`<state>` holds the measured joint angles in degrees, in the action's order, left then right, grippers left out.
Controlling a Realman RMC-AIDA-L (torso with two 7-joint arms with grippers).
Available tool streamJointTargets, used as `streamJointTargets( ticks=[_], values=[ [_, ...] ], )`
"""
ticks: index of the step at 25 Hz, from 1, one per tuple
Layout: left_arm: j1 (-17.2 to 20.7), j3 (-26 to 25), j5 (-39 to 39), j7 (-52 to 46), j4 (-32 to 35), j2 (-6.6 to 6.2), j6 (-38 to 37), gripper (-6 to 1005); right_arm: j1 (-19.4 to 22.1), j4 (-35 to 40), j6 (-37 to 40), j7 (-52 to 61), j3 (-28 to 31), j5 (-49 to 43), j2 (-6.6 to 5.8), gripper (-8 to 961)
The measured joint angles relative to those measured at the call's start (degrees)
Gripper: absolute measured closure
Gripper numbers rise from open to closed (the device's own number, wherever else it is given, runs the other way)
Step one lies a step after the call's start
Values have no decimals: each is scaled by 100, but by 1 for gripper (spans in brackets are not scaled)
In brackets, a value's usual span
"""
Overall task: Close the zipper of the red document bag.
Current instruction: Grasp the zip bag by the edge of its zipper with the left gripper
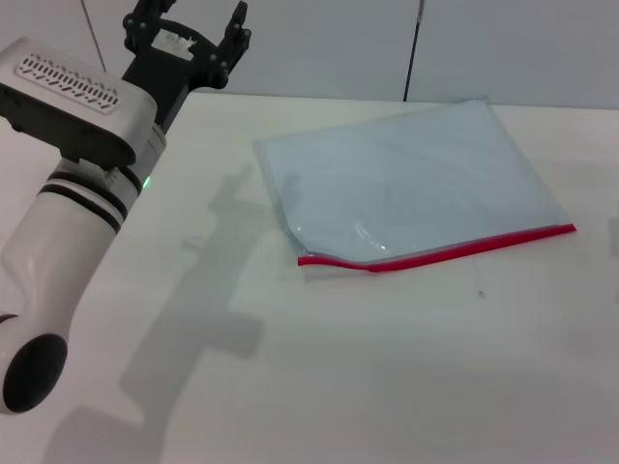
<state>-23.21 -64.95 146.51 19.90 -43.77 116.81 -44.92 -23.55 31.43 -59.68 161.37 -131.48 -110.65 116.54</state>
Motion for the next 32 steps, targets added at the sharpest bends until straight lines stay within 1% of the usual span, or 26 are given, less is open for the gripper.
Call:
streamJointTargets(
  ticks=[14,21,23,25,27,29,32],
  values=[
    [6,-29,0,14,-18,0,0,257,0,-6,0,0,0,0,0,434],
    [8,67,-277,-3,-185,-17,211,257,0,-5,3,0,0,0,0,434],
    [10,74,-288,-2,-326,-30,447,256,0,-5,32,0,4,0,0,434],
    [12,31,-290,11,-601,-46,976,256,0,-9,55,0,8,0,0,434],
    [11,-79,-264,101,-982,-68,1750,256,0,-25,60,0,9,0,0,434],
    [8,-167,-232,263,-1278,-82,2371,256,0,-40,63,0,9,0,0,434],
    [5,-247,-227,619,-1642,-94,3087,256,0,-47,70,0,9,0,0,434]
  ],
)
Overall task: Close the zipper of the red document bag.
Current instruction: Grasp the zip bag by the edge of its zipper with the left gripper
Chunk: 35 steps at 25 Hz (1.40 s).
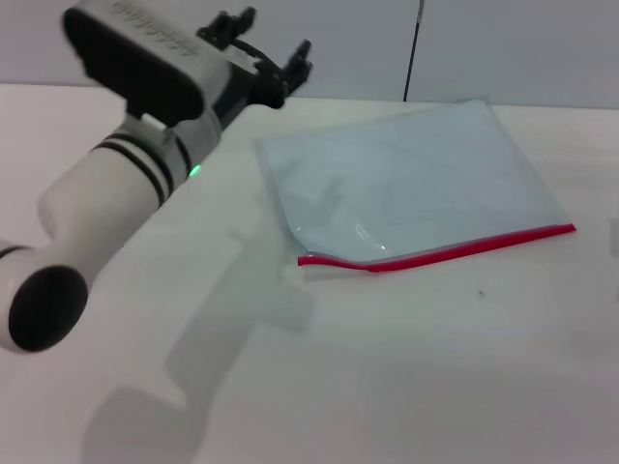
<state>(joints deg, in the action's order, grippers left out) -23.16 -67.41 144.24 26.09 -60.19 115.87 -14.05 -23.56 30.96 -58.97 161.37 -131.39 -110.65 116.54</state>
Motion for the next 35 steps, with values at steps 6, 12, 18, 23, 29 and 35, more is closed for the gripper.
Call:
streamJointTargets(
  ticks=[6,12,18,23,29,35],
  values=[
    [-3,-274,8,754,-803,9,1807,255,0,-3,5,0,0,0,0,434],
    [-3,-454,19,1543,-1509,20,3327,255,-10,-11,164,0,30,0,-3,434],
    [-19,-552,476,1708,-2011,35,4611,255,-56,-12,212,0,25,0,-7,433],
    [-166,-541,814,1667,-2209,49,5451,254,-64,-25,216,0,18,0,-9,433],
    [-526,-554,823,1645,-2265,45,6500,254,-80,-29,220,0,9,0,-9,433],
    [-734,-563,898,1576,-2250,50,7124,253,-94,-30,220,0,8,0,-9,433]
  ],
)
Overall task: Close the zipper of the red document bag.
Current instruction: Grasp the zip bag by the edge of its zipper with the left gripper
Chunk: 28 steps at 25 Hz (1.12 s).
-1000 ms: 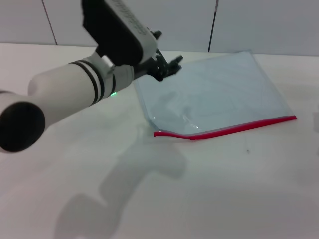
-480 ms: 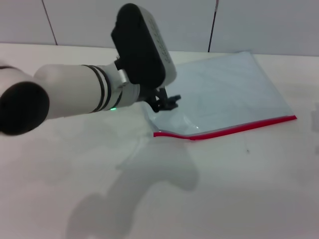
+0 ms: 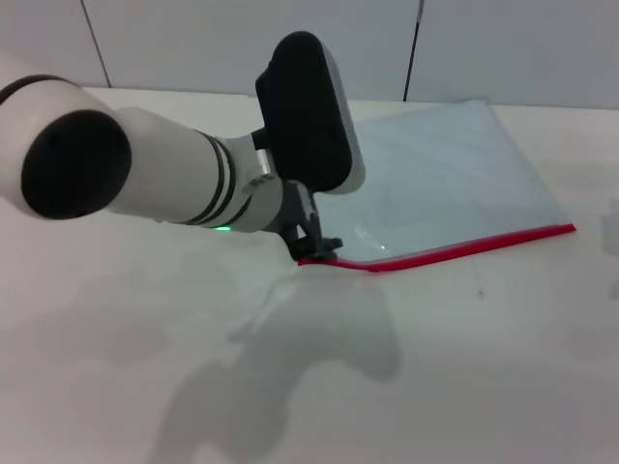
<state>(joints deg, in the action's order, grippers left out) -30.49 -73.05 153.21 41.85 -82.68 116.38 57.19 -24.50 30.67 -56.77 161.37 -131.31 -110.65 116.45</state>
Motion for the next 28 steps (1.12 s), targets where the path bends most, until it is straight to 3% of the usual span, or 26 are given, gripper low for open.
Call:
streamJointTargets(
  ticks=[10,28],
  values=[
    [-151,91,294,-217,29,-1,561,254,-44,0,0,0,-7,0,0,433],
    [-221,179,305,-199,239,4,524,260,-67,16,9,0,-9,0,1,433]
  ],
)
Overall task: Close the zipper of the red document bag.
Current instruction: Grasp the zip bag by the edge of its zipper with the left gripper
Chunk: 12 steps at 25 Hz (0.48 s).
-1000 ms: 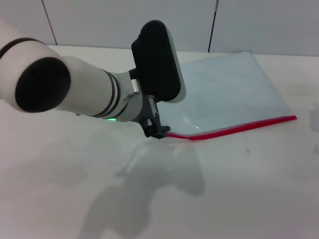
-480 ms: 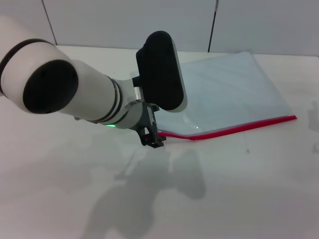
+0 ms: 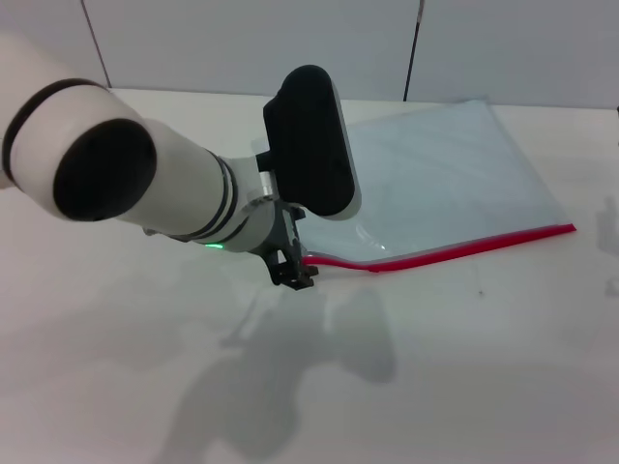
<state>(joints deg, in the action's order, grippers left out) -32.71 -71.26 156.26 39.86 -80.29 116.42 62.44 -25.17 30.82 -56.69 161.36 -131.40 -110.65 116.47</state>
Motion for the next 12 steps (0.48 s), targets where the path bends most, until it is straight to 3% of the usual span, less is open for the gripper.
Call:
streamJointTargets(
  ticks=[12],
  values=[
    [-221,245,331,-105,510,24,-405,260,-14,12,0,0,0,0,7,433]
  ],
)
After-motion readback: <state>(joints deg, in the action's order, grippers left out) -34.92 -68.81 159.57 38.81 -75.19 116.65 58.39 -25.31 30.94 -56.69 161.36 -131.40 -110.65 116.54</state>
